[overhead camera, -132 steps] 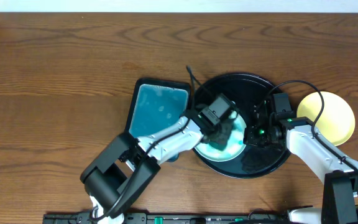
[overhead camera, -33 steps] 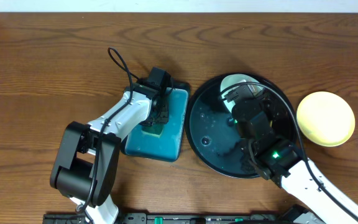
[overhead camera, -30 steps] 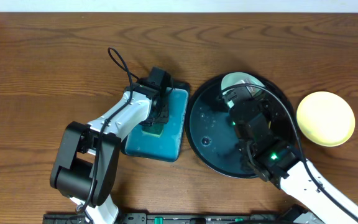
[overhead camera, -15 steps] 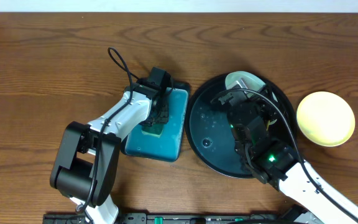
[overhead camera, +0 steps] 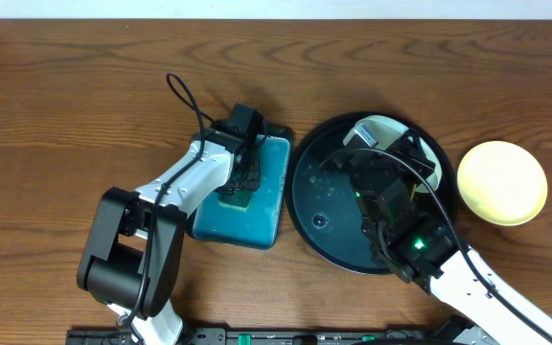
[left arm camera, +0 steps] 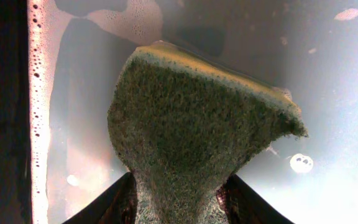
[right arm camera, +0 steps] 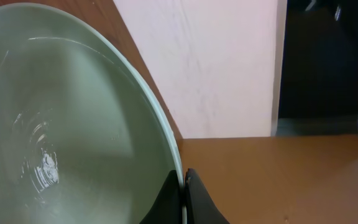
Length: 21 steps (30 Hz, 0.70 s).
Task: Clean dirty plates on tray and stack at the side
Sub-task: 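Carry the pale green plate right and stack it on the yellow plate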
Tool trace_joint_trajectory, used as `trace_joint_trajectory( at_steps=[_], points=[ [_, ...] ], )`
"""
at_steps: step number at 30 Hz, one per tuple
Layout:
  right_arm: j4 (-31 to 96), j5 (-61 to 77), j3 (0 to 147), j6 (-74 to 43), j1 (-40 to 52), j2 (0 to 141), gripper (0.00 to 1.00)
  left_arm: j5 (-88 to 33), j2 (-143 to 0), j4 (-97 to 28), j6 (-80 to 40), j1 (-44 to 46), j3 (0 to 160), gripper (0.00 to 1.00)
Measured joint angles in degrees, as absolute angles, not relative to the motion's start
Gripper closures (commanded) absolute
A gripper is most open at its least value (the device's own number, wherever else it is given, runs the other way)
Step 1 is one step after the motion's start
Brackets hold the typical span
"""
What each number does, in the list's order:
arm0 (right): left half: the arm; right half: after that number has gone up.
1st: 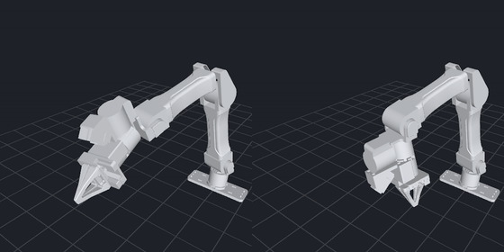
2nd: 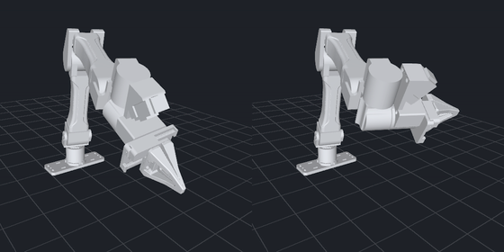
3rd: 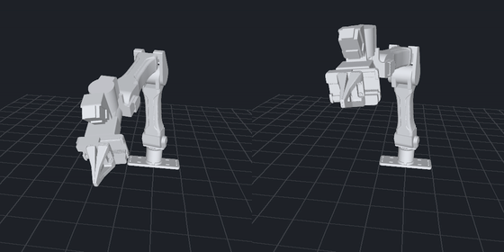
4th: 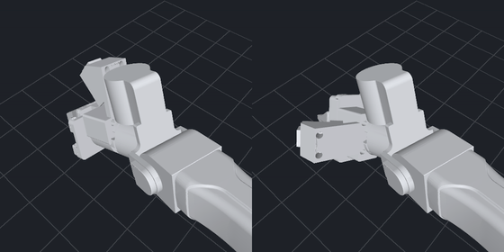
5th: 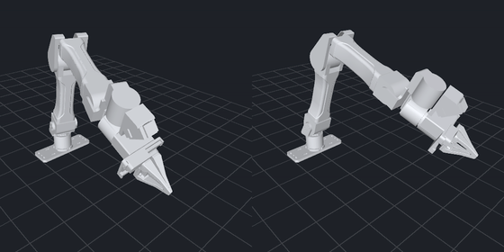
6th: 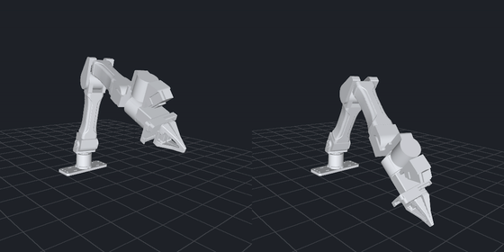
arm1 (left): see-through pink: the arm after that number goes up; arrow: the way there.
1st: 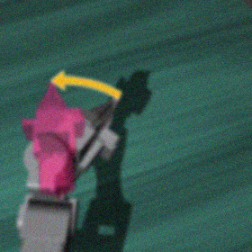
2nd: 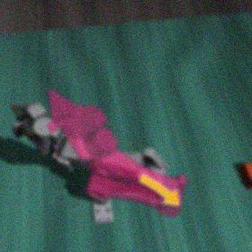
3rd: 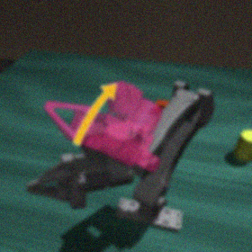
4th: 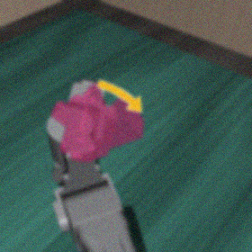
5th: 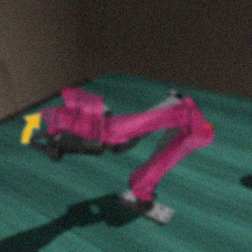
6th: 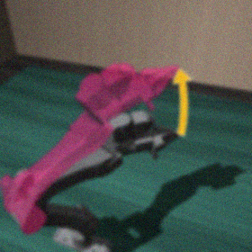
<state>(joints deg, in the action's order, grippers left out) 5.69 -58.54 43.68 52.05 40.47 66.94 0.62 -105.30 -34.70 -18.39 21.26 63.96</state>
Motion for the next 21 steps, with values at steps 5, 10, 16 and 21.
trace_joint_trajectory(
  at_steps=[5, 10, 16, 21],
  points=[
    [5.7, -58.5, 43.7, 53.2, 40.5, 66.9, 0.99, 0.6, -105.3, -34.7, -18.4, 21.3, 64.0, 0.54],
    [5.7, -58.6, 43.7, 53.6, 40.5, 66.9, 0.99, 0.6, -105.3, -34.7, -18.4, 21.3, 64.0, 0.54],
    [5.7, -58.6, 43.7, 54.4, 40.5, 66.9, 0.99, 0.6, -105.3, -34.7, -18.4, 21.3, 64.0, 0.54],
    [5.7, -58.6, 43.7, 54.7, 40.5, 66.9, 0.99, 0.6, -105.3, -34.7, -18.4, 21.3, 64.0, 0.54]
  ],
)
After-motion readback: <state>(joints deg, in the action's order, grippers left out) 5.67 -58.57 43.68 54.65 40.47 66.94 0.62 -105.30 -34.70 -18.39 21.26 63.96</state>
